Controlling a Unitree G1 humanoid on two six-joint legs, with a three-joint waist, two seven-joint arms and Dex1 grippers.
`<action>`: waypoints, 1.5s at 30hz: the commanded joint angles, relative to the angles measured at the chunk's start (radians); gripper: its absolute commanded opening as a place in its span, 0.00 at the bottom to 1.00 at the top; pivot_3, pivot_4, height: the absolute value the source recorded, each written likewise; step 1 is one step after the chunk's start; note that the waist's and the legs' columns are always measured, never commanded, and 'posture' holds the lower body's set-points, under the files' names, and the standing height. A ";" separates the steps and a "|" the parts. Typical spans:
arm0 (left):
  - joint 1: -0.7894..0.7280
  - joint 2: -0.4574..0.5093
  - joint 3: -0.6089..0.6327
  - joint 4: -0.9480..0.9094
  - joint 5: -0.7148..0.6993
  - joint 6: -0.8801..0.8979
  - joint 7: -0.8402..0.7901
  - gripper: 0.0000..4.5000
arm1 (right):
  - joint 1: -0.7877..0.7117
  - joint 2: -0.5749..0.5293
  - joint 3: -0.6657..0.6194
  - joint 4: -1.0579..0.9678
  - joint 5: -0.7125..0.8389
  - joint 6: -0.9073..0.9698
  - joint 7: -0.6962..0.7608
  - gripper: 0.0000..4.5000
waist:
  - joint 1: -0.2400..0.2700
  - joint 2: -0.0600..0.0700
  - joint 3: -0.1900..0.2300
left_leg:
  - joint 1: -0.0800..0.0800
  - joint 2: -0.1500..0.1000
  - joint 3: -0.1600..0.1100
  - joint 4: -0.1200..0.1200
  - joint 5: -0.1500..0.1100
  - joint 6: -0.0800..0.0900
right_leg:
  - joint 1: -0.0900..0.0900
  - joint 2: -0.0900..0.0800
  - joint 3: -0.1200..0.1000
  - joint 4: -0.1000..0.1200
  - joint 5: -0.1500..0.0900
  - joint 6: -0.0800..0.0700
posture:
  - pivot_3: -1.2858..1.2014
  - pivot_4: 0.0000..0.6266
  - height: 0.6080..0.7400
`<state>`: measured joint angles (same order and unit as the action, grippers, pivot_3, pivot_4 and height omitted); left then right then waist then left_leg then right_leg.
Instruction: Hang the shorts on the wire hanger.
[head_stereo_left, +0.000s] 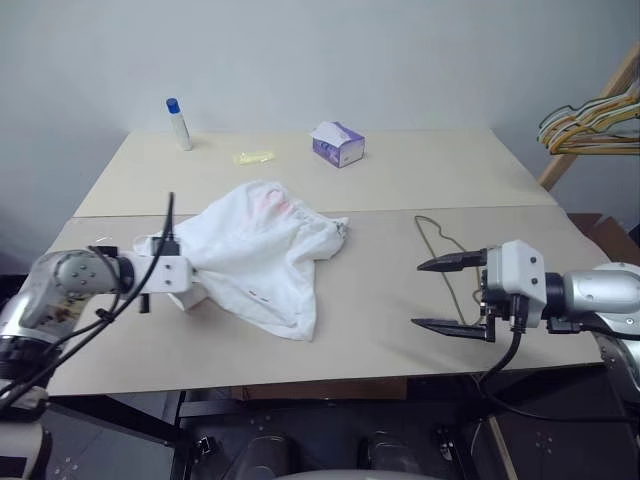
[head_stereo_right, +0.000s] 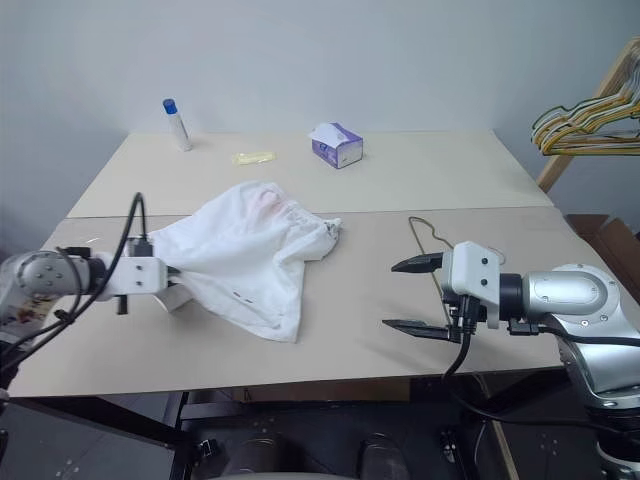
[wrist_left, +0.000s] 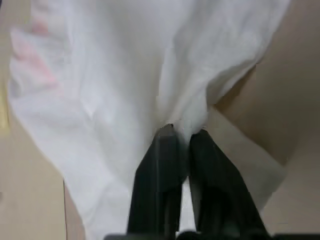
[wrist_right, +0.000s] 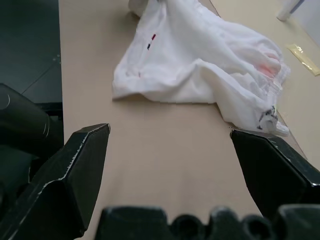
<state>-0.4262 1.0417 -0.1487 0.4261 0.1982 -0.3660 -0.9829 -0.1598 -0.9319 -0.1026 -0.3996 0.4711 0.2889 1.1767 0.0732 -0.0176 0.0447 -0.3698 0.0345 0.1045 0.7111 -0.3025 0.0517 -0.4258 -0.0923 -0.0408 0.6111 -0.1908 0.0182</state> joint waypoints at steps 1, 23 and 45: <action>-0.015 0.038 0.068 0.018 -0.039 -0.024 0.013 0.42 | -0.028 0.006 -0.001 -0.006 0.002 -0.023 0.005 1.00 | 0.003 0.000 0.000 | 0.000 0.000 0.000 0.000 0.000 0.000 | 0.000 0.000 0.000 0.000 0.000 0.000 | 0.58 0.05 1.00; -0.143 -0.285 -0.193 -0.935 -0.700 1.550 0.299 0.99 | -0.032 0.045 0.021 -0.016 -0.038 -0.031 -0.035 1.00 | 0.023 -0.002 0.001 | 0.001 -0.003 0.003 0.001 -0.001 -0.004 | 0.003 0.003 0.001 0.001 -0.004 0.010 | 0.57 0.04 1.00; -0.299 -0.480 -0.416 -0.801 -0.580 1.891 0.573 0.58 | 0.004 0.070 0.031 -0.044 -0.046 -0.045 -0.092 1.00 | -0.005 -0.004 0.002 | 0.000 -0.004 -0.008 0.000 -0.001 -0.004 | 0.002 0.003 0.001 0.000 -0.001 0.001 | 0.57 0.03 1.00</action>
<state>-0.7091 0.5504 -0.5691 -0.3634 -0.3913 1.5450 -0.4055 -0.1424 -0.8680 -0.0576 -0.4249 0.4239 0.2669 1.0889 0.0683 -0.0212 0.0464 -0.3696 0.0310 0.0966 0.7113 -0.3037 0.0478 -0.4234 -0.0891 -0.0395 0.6110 -0.1920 0.0192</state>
